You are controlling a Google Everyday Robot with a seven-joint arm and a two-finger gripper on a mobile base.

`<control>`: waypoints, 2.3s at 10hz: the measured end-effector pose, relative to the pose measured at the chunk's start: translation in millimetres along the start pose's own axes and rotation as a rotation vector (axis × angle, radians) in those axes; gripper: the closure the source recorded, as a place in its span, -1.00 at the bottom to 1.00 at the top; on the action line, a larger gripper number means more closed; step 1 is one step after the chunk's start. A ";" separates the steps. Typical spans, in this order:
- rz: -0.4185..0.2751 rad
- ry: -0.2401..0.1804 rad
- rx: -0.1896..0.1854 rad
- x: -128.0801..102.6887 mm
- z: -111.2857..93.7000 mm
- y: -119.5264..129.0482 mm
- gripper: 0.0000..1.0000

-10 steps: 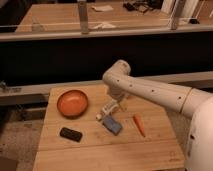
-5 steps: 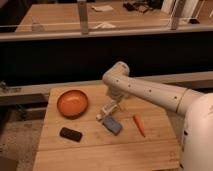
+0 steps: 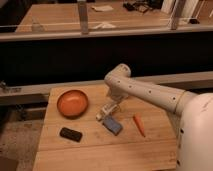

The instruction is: Place the bottle in the ceramic bowl

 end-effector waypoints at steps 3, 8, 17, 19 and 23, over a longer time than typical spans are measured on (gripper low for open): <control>0.005 -0.018 -0.001 4.7 10.3 0.8 -0.60; -0.037 -0.015 -0.009 4.2 20.8 -1.3 -0.60; -0.093 -0.011 -0.037 -0.8 41.0 -1.2 -0.60; -0.106 -0.009 -0.037 -3.4 43.9 -3.1 -0.60; -0.135 -0.004 -0.048 -7.6 48.2 -6.5 -0.60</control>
